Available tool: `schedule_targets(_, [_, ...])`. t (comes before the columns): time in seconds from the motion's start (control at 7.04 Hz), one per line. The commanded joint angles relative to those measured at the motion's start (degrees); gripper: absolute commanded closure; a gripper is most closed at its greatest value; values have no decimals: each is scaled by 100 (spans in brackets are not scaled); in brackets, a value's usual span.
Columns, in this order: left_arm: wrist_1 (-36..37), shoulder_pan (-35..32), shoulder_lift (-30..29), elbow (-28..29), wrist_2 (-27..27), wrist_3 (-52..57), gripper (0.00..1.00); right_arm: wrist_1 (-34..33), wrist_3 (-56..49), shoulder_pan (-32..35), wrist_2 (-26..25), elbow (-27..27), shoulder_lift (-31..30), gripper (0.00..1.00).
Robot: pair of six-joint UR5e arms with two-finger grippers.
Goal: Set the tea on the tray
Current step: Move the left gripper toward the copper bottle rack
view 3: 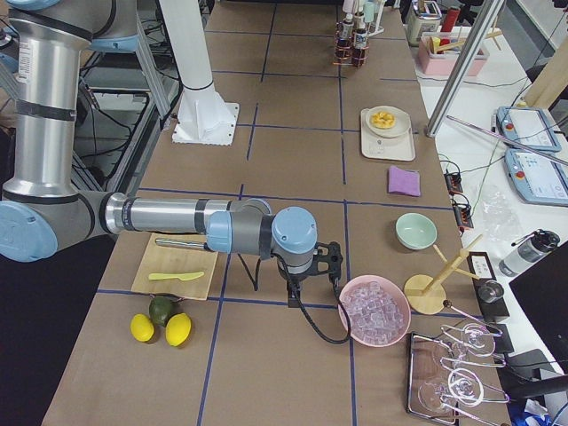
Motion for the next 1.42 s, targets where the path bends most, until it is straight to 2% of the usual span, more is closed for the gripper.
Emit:
schedule_targets(0.0, [-379,17,-7,-38,-11,-26,0,3,1,0,1,42,17,0])
schedule_targets(0.28, [-1528,385,-51,-21,-3,-357,0,12,1,-9,1,60,35,0])
schedule_targets(0.85, [-4322,1334,-77,-38,163,-3202,0,12,10,-9,1,51,114,0])
schedule_targets(0.99, [-4667,1380,-77,-73,434,-3617,0,3,19,-9,10,60,158,0])
schedule_targets(1.28, [-5178,1808,-104,-126,1398,-4329,0,3,1,-9,-8,42,229,0])
